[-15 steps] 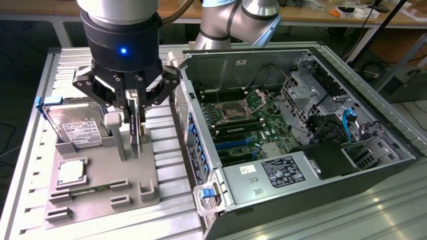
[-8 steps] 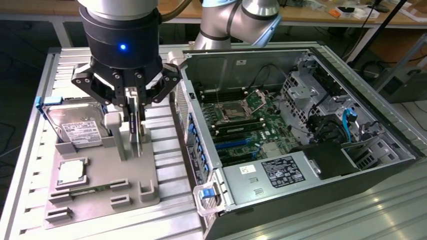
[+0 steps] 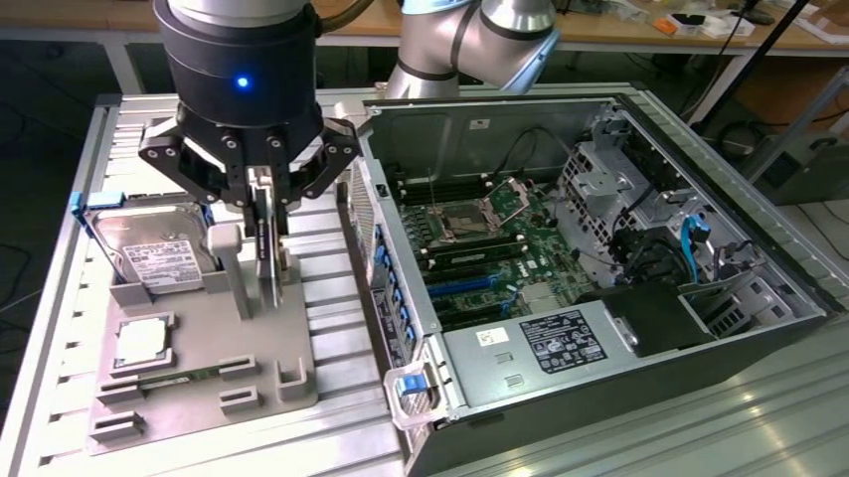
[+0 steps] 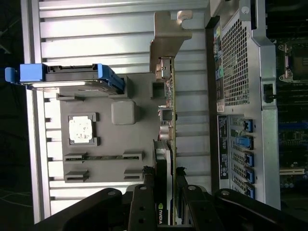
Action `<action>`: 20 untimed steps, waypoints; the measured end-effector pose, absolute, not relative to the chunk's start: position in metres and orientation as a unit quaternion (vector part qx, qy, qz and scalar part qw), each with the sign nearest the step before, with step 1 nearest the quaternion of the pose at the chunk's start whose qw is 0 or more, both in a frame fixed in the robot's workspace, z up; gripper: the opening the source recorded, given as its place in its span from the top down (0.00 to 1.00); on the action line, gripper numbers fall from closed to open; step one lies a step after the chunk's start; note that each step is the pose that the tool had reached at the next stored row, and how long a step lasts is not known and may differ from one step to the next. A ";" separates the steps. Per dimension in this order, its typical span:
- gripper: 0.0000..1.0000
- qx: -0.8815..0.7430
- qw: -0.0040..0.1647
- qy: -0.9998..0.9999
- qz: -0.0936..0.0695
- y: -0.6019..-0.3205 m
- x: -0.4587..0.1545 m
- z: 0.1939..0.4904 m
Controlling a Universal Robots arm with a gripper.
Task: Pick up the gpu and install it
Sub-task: 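Pick up the gpu and move the gpu toward the slot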
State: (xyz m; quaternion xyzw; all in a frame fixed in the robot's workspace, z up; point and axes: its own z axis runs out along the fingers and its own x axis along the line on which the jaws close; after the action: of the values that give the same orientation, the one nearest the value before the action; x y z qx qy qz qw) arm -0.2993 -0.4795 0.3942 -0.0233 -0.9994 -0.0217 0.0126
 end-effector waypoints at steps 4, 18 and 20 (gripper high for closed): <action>0.73 -0.023 0.013 -0.999 -0.022 -0.479 -0.299 0.397; 0.73 -0.023 0.013 -0.999 -0.022 -0.479 -0.299 0.405; 0.73 -0.023 0.013 -0.999 -0.022 -0.479 -0.299 0.407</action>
State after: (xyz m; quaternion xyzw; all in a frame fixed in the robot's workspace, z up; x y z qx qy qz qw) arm -0.2993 -0.4795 0.4065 -0.0233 -0.9994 -0.0217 0.0126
